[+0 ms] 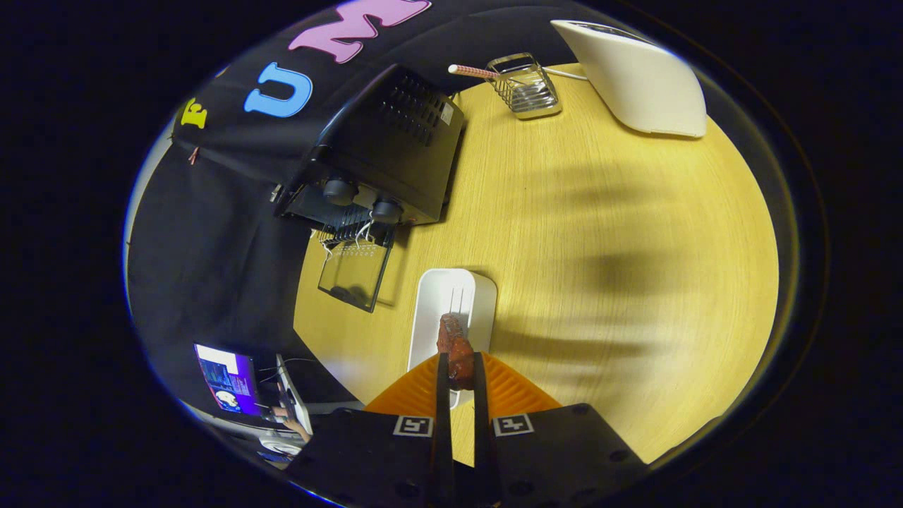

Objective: Open the toaster oven, put the food inside, and close the toaster oven door.

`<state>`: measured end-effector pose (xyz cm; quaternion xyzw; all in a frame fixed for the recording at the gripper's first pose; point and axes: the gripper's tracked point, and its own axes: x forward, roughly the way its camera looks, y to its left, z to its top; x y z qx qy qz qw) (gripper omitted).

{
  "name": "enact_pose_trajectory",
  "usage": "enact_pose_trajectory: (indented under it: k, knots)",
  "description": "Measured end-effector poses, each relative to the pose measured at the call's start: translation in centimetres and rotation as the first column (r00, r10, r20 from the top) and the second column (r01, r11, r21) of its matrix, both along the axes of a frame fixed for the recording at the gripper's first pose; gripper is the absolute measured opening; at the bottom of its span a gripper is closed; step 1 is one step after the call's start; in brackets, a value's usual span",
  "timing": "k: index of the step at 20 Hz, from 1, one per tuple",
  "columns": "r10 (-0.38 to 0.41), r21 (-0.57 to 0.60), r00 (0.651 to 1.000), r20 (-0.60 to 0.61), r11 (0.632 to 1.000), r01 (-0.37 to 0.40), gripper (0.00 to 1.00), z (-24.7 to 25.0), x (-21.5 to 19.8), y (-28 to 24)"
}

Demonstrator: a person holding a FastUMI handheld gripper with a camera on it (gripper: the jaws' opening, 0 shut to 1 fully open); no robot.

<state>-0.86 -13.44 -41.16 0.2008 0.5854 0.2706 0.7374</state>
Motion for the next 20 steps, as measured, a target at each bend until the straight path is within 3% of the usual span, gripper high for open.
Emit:
enact_pose_trajectory:
  k: [9, 13, 20]
  knots:
    - [-0.136, 0.067, 0.98, 0.143, 0.989, 0.128, 0.16, 6.5, -0.1, 2.1]
    - [-0.136, 0.06, 0.972, 0.189, 0.99, 0.127, 0.16, 9.3, -1.6, 5.8]
    - [-0.267, 0.224, 0.947, 0.179, 0.948, 0.225, 0.16, 14.2, -2.4, 15.8]
